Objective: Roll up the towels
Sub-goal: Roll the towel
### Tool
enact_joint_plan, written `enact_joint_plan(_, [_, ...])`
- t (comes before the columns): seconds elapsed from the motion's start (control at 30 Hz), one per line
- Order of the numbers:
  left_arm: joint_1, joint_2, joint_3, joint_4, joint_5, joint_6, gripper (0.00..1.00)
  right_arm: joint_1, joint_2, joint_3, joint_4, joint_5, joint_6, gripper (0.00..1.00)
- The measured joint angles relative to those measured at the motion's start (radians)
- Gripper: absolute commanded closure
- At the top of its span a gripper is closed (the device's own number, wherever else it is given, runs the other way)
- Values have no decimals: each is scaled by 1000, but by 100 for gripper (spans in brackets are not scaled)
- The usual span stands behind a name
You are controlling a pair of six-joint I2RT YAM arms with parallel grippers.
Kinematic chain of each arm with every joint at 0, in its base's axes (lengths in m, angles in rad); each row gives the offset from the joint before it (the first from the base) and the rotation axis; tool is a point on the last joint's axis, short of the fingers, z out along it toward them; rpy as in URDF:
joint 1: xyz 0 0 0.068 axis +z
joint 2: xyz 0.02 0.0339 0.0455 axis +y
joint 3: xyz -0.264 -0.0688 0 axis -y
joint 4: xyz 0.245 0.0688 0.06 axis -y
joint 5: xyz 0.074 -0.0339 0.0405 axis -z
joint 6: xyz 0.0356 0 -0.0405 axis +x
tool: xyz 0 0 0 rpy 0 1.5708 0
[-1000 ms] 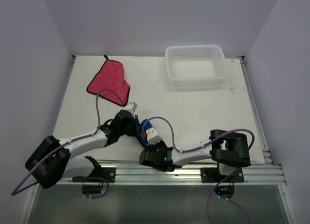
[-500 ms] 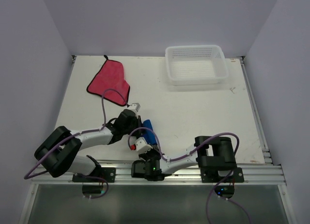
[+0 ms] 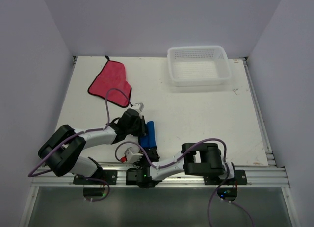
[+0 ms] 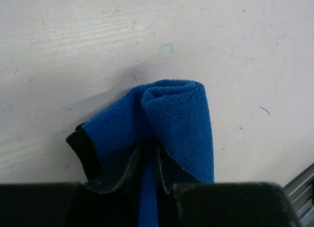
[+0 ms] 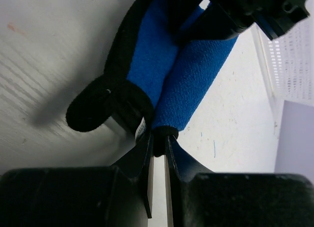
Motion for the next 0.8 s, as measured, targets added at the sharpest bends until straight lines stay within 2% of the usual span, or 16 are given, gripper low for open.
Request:
enact_joint_plan(0.33, [0, 0, 0, 0, 3, 10, 82, 4, 84, 86, -71, -5, -170, 100])
enact_joint_plan(0.8, [1, -35, 1, -57, -11, 61, 81, 1, 163, 176, -167, -14, -305, 100])
